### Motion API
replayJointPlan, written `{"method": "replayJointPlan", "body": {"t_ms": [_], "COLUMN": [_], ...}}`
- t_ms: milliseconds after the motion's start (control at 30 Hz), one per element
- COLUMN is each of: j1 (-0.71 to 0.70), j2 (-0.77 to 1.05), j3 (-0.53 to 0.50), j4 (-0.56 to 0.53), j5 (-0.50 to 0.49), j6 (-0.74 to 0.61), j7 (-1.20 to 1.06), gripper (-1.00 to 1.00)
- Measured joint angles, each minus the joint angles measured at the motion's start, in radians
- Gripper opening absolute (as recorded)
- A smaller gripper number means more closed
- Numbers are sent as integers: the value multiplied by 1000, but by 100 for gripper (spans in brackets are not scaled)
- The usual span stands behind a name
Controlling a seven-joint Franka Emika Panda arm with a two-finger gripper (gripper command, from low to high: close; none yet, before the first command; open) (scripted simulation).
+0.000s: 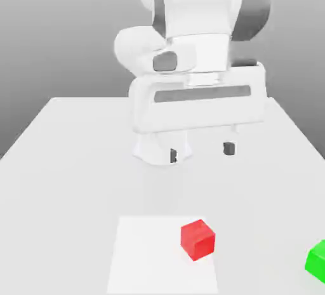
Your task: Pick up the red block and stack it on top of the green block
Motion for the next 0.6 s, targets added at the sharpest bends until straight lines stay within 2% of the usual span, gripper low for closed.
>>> {"method": "replayJointPlan", "body": {"t_ms": [167, 367, 400, 600], "j1": [24, 27, 27, 26], "j2": [181, 398, 424, 437], "j3": [16, 12, 12, 12], "j4": [-86, -75, -71, -69], "j5": [-15, -26, -27, -30], "j6": [101, 277, 299, 309], "j7": [-60, -65, -64, -62], "gripper": [0, 0, -100, -100]}}
